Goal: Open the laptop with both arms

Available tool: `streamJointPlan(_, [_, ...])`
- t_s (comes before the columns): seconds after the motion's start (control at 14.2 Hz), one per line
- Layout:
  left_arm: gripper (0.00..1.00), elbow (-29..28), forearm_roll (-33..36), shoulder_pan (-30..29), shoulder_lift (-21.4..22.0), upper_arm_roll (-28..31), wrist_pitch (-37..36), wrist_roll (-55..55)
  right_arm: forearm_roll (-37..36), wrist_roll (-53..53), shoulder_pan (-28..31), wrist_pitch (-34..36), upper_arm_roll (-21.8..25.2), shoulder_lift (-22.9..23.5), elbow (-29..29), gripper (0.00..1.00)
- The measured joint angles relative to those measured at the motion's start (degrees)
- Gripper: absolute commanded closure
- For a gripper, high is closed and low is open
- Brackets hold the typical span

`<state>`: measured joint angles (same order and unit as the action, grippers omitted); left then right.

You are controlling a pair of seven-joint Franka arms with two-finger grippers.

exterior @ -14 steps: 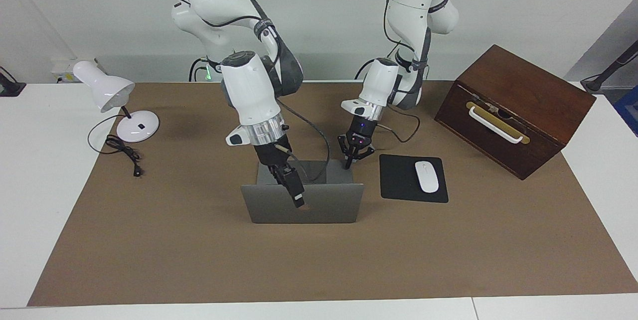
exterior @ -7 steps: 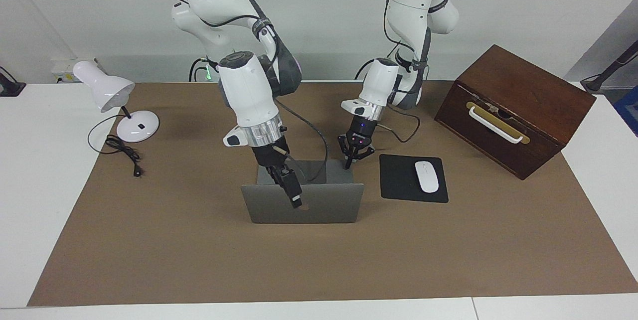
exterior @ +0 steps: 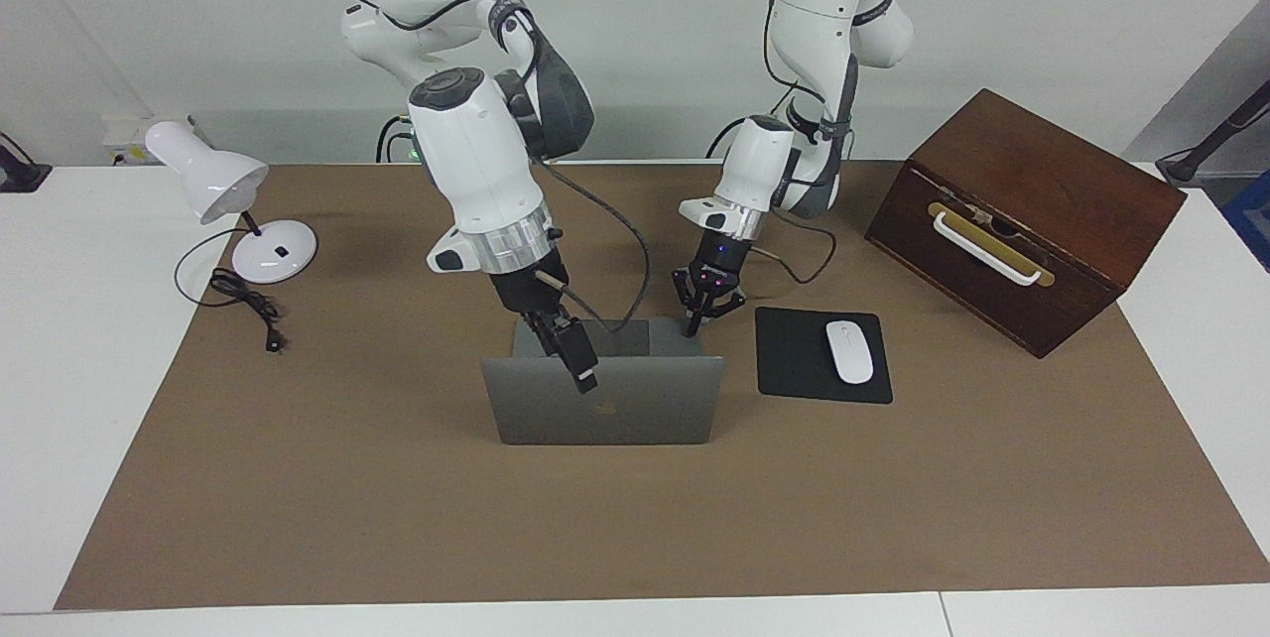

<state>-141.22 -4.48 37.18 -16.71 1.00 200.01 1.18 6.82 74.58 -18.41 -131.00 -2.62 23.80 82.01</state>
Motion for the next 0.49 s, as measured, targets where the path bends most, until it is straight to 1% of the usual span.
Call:
streamJointPlan(0.28, [1.0, 0.0, 0.0, 0.0, 0.0, 0.0, 0.0, 0.8, 0.3, -1.5, 0.8, 4.5, 0.0, -0.4, -1.7, 0.0])
streamJointPlan(0.49, [1.0, 1.0, 0.0, 0.0, -0.7, 0.0, 0.0, 3.3, 3.5, -5.1, 1.5, 7.3, 0.0, -1.1, -3.2, 0.0])
